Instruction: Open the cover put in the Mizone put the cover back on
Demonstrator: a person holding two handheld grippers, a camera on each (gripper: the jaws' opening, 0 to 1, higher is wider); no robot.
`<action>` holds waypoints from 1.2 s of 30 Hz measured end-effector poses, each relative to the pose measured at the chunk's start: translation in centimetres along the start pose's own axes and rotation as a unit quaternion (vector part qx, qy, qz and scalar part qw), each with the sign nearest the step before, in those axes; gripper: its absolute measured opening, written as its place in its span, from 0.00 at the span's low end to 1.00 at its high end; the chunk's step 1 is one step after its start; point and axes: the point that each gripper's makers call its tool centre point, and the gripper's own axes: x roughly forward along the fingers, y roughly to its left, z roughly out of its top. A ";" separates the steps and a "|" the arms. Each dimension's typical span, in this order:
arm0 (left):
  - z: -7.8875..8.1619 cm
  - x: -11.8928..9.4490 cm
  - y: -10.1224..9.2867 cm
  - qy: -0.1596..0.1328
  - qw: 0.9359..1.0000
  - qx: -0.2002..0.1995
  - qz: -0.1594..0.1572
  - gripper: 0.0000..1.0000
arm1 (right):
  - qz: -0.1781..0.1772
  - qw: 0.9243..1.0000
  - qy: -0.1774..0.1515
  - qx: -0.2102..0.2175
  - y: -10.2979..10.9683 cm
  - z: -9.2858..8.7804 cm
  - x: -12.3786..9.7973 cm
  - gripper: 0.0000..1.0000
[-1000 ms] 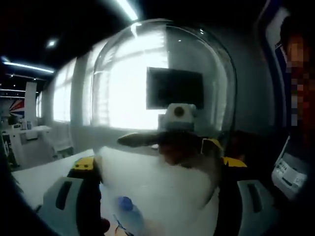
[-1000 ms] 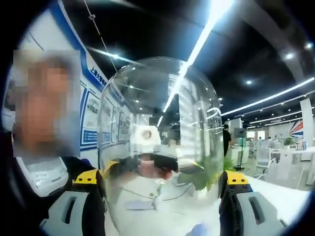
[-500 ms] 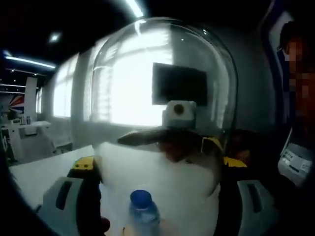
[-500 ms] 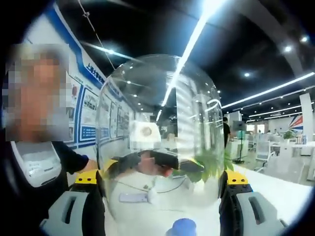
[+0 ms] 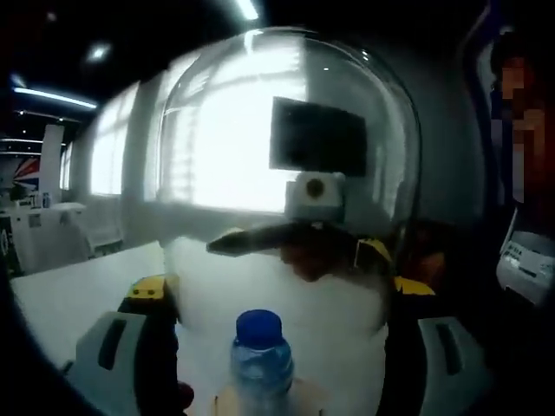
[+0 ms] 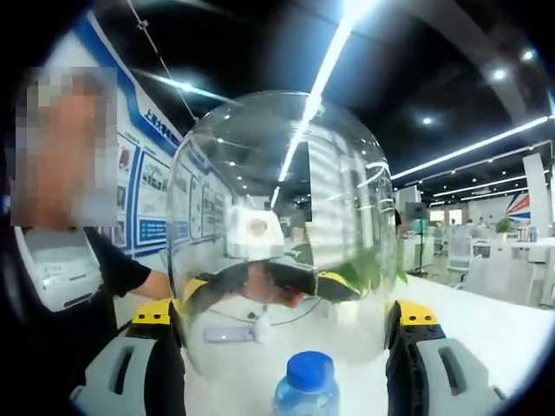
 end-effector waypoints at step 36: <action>-11.6 -0.1 0.9 0.038 0.998 -0.049 -0.013 0.85 | -0.012 0.998 0.051 0.042 -0.8 -11.5 0.0 0.90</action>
